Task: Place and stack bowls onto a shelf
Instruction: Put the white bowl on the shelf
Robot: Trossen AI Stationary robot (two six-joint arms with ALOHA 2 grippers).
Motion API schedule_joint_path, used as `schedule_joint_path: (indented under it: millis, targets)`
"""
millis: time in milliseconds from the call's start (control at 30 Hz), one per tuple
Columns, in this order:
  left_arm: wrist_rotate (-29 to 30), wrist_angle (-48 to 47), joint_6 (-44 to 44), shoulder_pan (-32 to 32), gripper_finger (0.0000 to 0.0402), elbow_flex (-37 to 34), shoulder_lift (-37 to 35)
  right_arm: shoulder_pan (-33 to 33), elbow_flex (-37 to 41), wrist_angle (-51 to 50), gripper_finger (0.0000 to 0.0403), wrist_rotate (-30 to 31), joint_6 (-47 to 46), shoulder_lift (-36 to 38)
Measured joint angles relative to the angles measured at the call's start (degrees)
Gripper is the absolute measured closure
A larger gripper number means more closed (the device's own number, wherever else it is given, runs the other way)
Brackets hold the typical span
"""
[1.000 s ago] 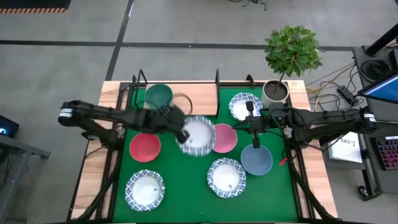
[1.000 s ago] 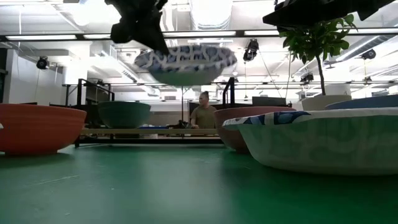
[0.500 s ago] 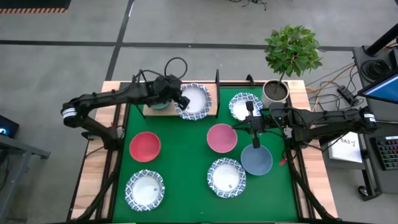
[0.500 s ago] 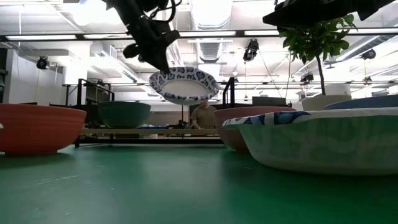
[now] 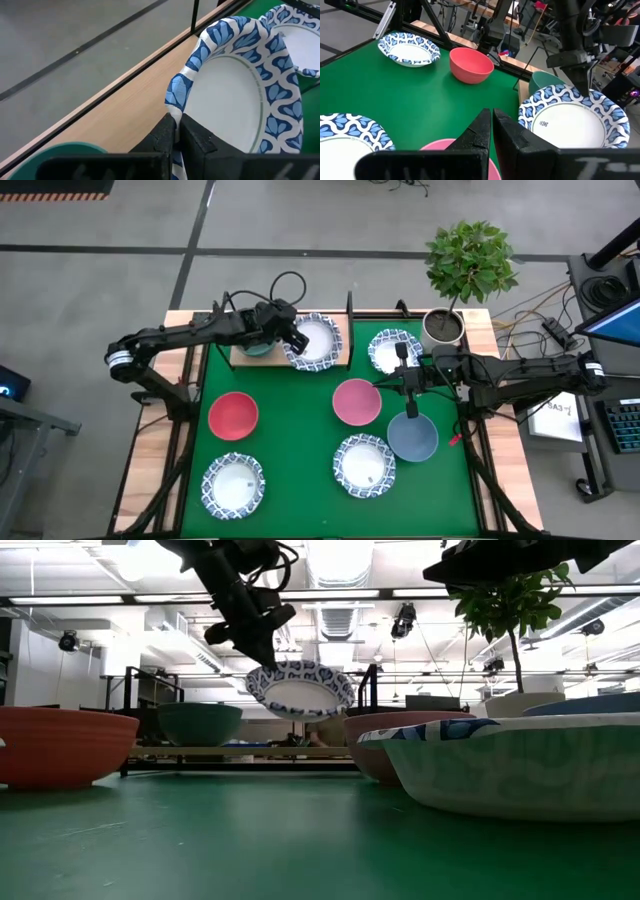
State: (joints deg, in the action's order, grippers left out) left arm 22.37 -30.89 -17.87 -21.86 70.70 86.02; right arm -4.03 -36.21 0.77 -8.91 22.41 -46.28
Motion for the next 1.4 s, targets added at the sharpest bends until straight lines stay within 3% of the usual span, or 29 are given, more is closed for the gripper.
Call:
schedule_joint_path:
  millis: [533, 967, 1400]
  targets:
    - [0.2, 1.0, 0.0, 0.0, 0.0393, 0.0, 0.0, 0.0, 0.0, -0.1, 0.0394, 0.0, 0.1, 0.0]
    - [3.7, 2.2, -0.6, 0.0, 0.0391, 0.0, 0.0, 0.0, 0.0, -0.1, 0.0394, 0.0, 0.2, 0.0]
    - [4.2, 2.3, -0.7, 0.0, 0.034, -0.1, 0.0, 0.0, 0.0, -0.1, 0.0394, 0.0, 0.1, 0.0]
